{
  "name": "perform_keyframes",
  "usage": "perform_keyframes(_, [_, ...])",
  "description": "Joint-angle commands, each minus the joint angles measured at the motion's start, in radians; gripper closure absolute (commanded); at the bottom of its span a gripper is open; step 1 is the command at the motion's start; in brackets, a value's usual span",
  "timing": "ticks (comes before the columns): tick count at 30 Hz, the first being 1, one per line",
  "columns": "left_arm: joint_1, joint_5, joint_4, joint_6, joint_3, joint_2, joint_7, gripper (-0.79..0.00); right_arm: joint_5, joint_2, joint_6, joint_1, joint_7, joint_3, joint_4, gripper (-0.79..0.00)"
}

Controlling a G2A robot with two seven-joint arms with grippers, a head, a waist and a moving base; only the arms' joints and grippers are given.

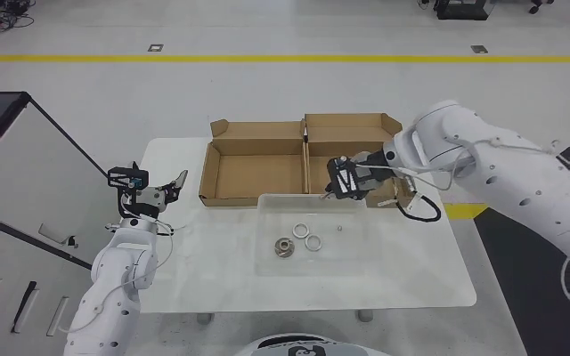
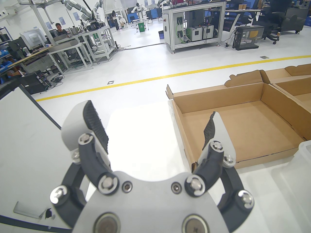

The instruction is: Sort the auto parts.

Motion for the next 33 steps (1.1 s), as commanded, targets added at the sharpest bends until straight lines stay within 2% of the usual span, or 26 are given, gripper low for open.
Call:
perform_keyframes(1, [0.0,0.0,0.0,0.0,0.0,0.0,0.0,-0.785,-0.004,-0.002,0.0,0.025,-0.053,-0.018,0.016,0.0])
perform_keyframes(9, [0.0,0.0,0.0,0.0,0.0,0.0,0.0,-0.785,0.019,0.027,0.0,0.123,-0.262,-0.116,0.038,0.0])
perform_keyframes(15, [0.0,0.0,0.0,0.0,0.0,0.0,0.0,-0.785,0.031,0.073,0.0,0.194,-0.452,-0.18,0.015,0.0])
perform_keyframes(22, [0.0,0.0,0.0,0.0,0.0,0.0,0.0,-0.785,-0.003,0.137,0.0,0.203,-0.683,-0.18,-0.038,0.0])
perform_keyframes(27, [0.0,0.0,0.0,0.0,0.0,0.0,0.0,-0.785,-0.11,0.183,0.0,0.19,-0.88,-0.18,-0.052,0.0])
perform_keyframes(33, [0.0,0.0,0.0,0.0,0.0,0.0,0.0,-0.785,-0.313,0.23,0.0,0.159,-1.181,-0.18,-0.039,0.0])
